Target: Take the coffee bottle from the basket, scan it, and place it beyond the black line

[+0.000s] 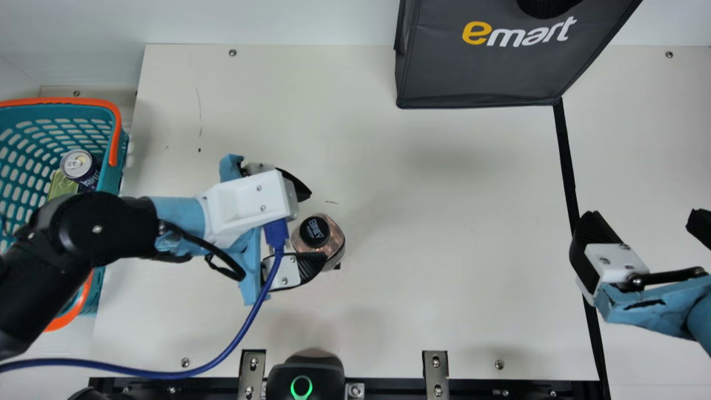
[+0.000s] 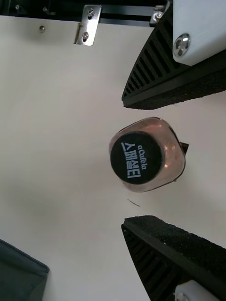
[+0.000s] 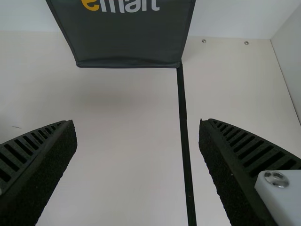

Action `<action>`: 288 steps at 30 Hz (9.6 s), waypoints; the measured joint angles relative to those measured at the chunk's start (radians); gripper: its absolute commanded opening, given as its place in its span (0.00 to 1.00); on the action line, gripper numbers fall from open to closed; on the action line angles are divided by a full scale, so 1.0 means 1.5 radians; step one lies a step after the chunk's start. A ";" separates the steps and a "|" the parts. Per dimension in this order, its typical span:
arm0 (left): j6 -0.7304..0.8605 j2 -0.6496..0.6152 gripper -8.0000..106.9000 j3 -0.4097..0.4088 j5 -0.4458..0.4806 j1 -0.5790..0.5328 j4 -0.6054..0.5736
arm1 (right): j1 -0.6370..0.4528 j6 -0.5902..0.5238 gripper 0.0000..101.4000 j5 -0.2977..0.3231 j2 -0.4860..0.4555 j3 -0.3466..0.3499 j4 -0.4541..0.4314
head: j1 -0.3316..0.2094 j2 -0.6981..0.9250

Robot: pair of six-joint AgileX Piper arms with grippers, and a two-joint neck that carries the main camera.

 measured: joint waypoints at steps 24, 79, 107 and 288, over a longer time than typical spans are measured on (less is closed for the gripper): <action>-0.349 -0.162 0.85 0.080 -0.108 0.028 0.220 | 0.000 0.000 0.90 0.000 0.000 0.000 0.000 | 0.000 0.000; -1.068 -0.251 0.85 0.059 0.024 -0.190 0.686 | 0.000 0.000 0.90 0.000 0.000 0.000 0.000 | 0.000 0.000; -1.368 -0.093 0.85 -0.013 0.076 -0.423 0.833 | 0.000 0.000 0.90 0.000 0.000 0.000 0.000 | 0.000 0.000; -0.573 -0.019 0.16 -0.086 -0.008 -0.173 0.334 | 0.000 0.000 0.90 0.000 0.000 0.000 0.000 | 0.000 0.000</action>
